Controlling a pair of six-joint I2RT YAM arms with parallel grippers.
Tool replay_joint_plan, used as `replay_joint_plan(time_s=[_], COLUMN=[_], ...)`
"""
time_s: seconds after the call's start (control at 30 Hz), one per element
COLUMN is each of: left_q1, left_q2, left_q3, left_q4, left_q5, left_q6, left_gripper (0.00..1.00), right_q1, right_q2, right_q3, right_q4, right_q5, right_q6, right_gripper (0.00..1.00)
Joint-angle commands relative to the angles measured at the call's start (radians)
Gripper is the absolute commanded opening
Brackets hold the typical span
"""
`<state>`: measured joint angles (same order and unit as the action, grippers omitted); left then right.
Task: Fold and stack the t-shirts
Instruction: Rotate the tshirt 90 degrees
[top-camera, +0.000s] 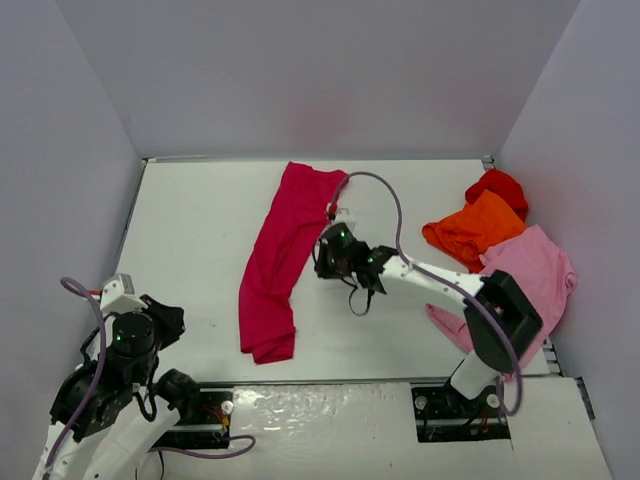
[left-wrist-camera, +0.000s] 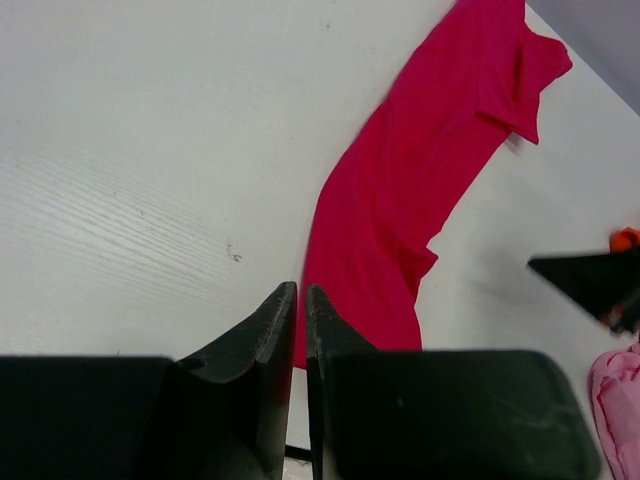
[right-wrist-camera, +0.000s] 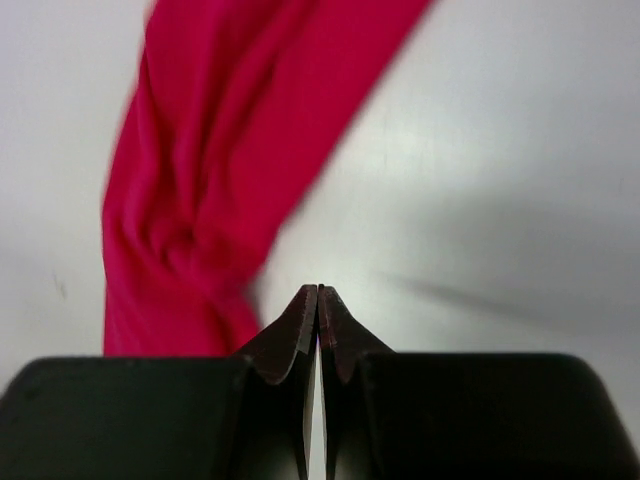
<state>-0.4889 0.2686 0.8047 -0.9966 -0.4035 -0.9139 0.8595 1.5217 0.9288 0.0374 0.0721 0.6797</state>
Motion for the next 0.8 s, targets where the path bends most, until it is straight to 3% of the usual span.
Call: replay_joint_plan(time_s=[0.0,0.27,0.53,0.77], left_q1=[-0.002,-0.002,-0.001,-0.002], left_q2=[0.094,0.170,0.154,0.153], left_q3=[0.043,0.031,0.040,0.046], left_q4=[0.057,0.073,0.047,0.028], left_q5=[0.049,0.165,0.157,0.159], left_q6=[0.027,0.019,0.019,0.030], left_gripper=[0.06,0.07,0.07,0.07], right_q1=[-0.197,-0.342,-0.399,-0.419], right_q2=[0.282,0.739,0.847,1.020], right_q3=[0.323,0.851,0.982,1.158], right_q4=[0.091,-0.028,-0.033,-0.032], right_q5=[-0.053,-0.094,-0.030,-0.169], right_q6=[-0.132,-0.142,-0.162,-0.140], right_gripper=[0.00,0.00,0.00,0.00])
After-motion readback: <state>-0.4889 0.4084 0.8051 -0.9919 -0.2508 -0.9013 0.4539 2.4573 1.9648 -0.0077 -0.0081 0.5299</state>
